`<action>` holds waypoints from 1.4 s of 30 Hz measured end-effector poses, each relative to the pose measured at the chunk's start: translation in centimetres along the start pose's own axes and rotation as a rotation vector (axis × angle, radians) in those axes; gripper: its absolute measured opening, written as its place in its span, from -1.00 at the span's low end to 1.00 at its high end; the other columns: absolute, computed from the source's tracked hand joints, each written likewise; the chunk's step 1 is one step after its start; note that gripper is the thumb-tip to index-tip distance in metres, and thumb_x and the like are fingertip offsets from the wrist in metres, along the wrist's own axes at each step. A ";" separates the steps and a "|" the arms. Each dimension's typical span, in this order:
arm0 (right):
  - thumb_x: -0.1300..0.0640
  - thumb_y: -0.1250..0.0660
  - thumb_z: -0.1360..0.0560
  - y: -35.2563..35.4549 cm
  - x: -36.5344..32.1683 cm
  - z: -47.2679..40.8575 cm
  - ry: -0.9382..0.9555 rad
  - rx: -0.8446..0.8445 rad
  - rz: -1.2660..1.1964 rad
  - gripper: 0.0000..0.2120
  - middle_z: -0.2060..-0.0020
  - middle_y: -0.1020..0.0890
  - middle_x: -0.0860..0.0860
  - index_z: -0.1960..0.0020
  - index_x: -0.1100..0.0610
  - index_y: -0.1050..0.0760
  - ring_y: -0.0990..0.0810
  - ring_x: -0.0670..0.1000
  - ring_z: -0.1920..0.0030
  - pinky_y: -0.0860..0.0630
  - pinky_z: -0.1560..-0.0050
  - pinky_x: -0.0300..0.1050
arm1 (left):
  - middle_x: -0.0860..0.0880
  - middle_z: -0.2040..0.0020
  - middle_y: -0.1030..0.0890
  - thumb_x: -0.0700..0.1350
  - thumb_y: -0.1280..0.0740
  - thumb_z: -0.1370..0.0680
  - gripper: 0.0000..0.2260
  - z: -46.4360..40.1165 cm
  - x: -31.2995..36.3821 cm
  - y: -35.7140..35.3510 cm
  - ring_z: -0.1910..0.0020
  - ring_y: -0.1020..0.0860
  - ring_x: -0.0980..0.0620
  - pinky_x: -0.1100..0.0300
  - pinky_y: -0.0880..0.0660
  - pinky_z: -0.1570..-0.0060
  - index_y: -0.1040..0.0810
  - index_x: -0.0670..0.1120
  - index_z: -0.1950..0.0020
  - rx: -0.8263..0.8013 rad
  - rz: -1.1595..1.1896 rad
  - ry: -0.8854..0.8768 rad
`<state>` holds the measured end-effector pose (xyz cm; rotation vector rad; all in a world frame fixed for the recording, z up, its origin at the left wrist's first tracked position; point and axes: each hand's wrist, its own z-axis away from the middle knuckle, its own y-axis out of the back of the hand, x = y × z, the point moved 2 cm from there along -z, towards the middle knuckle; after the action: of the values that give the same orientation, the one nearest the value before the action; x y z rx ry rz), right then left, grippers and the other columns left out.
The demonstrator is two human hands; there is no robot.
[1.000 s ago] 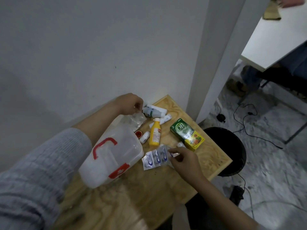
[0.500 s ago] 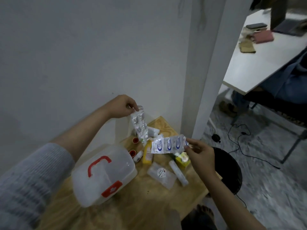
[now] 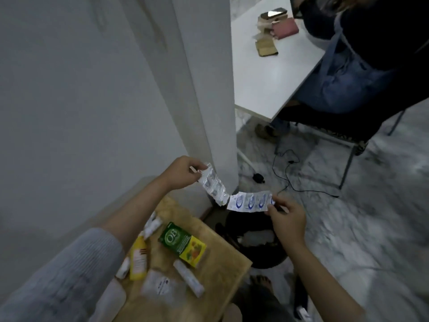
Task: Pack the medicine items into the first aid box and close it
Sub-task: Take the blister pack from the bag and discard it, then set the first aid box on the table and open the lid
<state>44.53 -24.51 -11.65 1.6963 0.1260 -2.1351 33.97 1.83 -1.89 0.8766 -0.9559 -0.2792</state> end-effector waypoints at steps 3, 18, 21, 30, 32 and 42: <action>0.21 -0.40 -0.39 1.5 3.5 -3.3 -0.076 0.011 0.123 -0.81 0.18 -0.67 -0.02 0.02 0.05 -0.62 -0.66 0.00 0.21 -0.64 0.10 0.14 | -0.15 -0.08 -0.62 -0.26 -0.32 -0.46 -0.70 -3.6 0.4 -5.6 0.17 -0.57 0.02 0.26 -0.42 0.10 -0.57 -0.17 -0.19 -0.095 0.007 0.067; 0.22 -0.29 -0.46 -1.2 17.6 -11.9 -0.355 -0.125 0.598 -0.70 -0.17 -0.48 0.19 -0.19 0.17 -0.48 -0.53 0.21 -0.09 -0.44 0.00 -0.04 | -0.17 -0.12 -0.60 -0.08 -0.34 -0.48 -0.67 -10.2 -5.3 -26.4 -0.09 -0.56 -0.11 0.18 -0.41 0.03 -0.51 -0.13 -0.22 -0.474 -0.158 0.242; 0.19 -0.29 -0.47 -1.5 18.3 -12.0 -0.359 -0.139 0.593 -0.71 -0.18 -0.48 0.16 -0.19 0.15 -0.47 -0.55 0.18 -0.04 -0.41 0.08 -0.10 | -0.14 -0.28 -0.51 -0.02 -0.32 -0.50 -0.59 -10.1 -6.3 -27.4 -0.23 -0.49 -0.09 0.15 -0.41 -0.11 -0.42 -0.11 -0.32 -0.510 -0.154 0.307; 0.16 -0.32 -0.48 -3.0 14.2 -7.9 -0.234 -0.135 0.479 -0.66 -0.23 -0.49 0.14 -0.25 0.15 -0.44 -0.55 0.10 -0.08 -0.40 0.07 -0.18 | -0.11 -0.32 -0.47 0.05 -0.29 -0.50 -0.57 -6.6 -4.8 -23.1 -0.27 -0.47 -0.07 0.08 -0.45 -0.20 -0.41 -0.06 -0.33 -0.378 -0.069 0.217; 0.12 -0.32 -0.49 -3.6 11.6 -5.9 -0.161 -0.129 0.432 -0.67 -0.23 -0.50 0.10 -0.25 0.13 -0.44 -0.54 -0.03 -0.01 -0.40 0.07 -0.28 | -0.10 -0.29 -0.49 0.05 -0.29 -0.50 -0.59 -4.5 -3.7 -20.7 -0.22 -0.50 -0.07 0.05 -0.47 -0.19 -0.42 -0.06 -0.31 -0.280 -0.021 0.181; 0.16 -0.31 -0.50 -10.0 0.3 10.3 0.243 -0.262 0.128 -0.76 -0.04 -0.59 0.02 -0.17 0.13 -0.50 -0.59 -0.08 0.07 -0.52 0.12 -0.24 | 0.05 -0.13 -0.51 -0.06 -0.30 -0.49 -0.70 16.3 -6.2 -7.6 -0.17 -0.49 0.09 0.19 -0.42 -0.16 -0.48 0.00 -0.22 0.364 0.140 0.008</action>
<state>31.37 -18.79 -11.10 1.7475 0.3419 -1.7310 18.53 -8.08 -6.86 1.1343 -1.0732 0.0207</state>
